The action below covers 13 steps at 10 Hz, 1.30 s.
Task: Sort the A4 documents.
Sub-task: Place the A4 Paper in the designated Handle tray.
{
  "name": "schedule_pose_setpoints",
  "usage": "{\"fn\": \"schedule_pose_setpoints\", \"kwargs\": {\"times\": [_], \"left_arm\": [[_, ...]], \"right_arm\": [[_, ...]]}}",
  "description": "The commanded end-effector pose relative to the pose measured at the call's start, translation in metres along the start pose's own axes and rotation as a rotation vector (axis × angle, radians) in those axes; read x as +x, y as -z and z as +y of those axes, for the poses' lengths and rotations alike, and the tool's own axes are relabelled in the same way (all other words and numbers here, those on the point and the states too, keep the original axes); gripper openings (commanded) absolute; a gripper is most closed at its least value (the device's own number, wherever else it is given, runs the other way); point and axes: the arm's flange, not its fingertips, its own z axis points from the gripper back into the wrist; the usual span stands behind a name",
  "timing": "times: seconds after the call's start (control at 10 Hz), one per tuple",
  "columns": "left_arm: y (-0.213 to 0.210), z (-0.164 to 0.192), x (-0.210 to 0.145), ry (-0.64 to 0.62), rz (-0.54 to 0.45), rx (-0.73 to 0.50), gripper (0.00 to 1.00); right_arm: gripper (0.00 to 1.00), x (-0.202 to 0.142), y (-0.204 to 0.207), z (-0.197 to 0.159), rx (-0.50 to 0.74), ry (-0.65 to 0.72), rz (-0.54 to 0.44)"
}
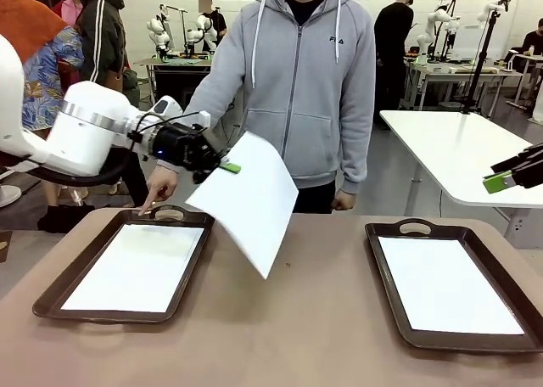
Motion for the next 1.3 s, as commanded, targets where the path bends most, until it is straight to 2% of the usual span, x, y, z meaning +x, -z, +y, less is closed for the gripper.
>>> {"fn": "schedule_pose_setpoints", "kwargs": {"times": [0.0,0.3,0.8,1.2], "left_arm": [[-0.030,0.009,-0.011,-0.050,0.112,0.098,0.01],[-0.077,0.032,-0.031,-0.139,0.122,0.144,0.01],[-0.119,0.086,-0.056,-0.233,-0.035,0.107,0.01],[-0.143,0.094,-0.089,-0.352,-0.178,0.278,0.01]], "right_arm": [[1.00,-0.001,0.001,0.000,0.005,-0.001,-0.005],[1.00,-0.001,0.001,0.000,0.005,-0.001,-0.005],[1.00,-0.001,0.001,0.000,0.005,-0.001,-0.005],[1.00,-0.001,0.001,0.000,0.005,-0.001,-0.005]]}}
